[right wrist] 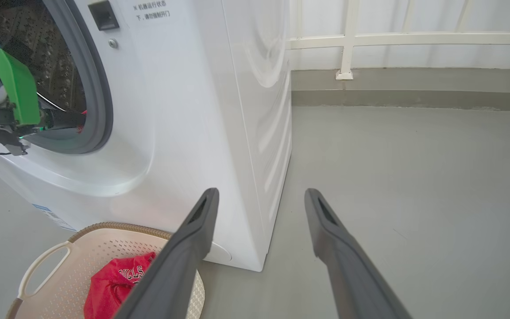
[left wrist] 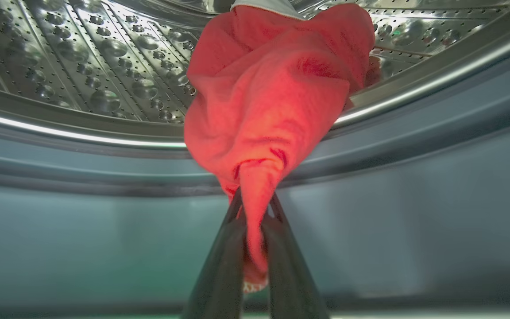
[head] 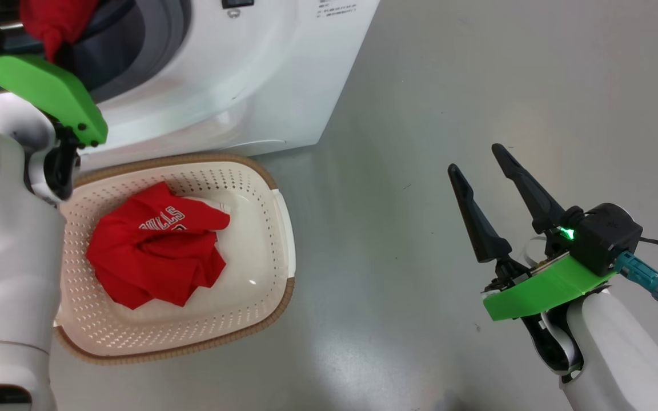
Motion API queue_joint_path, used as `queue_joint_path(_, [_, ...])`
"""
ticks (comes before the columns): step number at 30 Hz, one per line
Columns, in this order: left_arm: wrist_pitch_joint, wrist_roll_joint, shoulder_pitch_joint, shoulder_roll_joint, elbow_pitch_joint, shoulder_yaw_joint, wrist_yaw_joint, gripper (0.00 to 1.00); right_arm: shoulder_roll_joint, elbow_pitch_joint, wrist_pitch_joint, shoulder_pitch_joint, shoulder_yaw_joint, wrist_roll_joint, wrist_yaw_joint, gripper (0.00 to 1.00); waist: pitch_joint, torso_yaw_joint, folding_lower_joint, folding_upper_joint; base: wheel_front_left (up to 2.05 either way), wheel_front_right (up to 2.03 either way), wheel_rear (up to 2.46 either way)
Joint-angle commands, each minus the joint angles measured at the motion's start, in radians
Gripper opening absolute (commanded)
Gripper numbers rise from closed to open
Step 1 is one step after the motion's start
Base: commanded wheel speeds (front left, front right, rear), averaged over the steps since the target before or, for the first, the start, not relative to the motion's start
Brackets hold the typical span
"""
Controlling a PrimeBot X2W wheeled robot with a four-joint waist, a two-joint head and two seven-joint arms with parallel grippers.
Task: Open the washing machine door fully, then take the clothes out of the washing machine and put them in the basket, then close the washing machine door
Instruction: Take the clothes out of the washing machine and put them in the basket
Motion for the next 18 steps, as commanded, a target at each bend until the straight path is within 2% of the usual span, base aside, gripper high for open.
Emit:
queue_joint_path(1, [-0.024,0.006,-0.027,0.046,-0.023,0.015,0.006,0.0,-0.006,-0.02,-0.006,-0.006,0.02,0.016,0.0,1.0,0.003,0.002,0.0,0.0,0.0,0.0,0.0])
queue_joint_path(7, [-0.139,-0.009,-0.005,0.041,-0.041,0.027,-0.005,0.0,-0.006,-0.017,-0.006,-0.008,0.016,0.016,0.0,1.0,0.005,0.016,0.0,0.0,0.0,0.0,0.0])
queue_joint_path(14, [-0.331,-0.042,0.053,0.026,-0.082,0.055,-0.046,0.0,-0.004,-0.014,-0.006,-0.013,0.013,0.016,0.0,1.0,-0.004,0.039,0.0,0.0,0.0,0.0,0.0])
queue_joint_path(18, [-0.383,-0.044,0.095,0.027,-0.12,0.067,-0.058,0.0,-0.005,-0.012,-0.006,-0.013,0.011,0.015,0.0,1.0,-0.014,0.054,0.0,0.0,0.0,0.0,0.0])
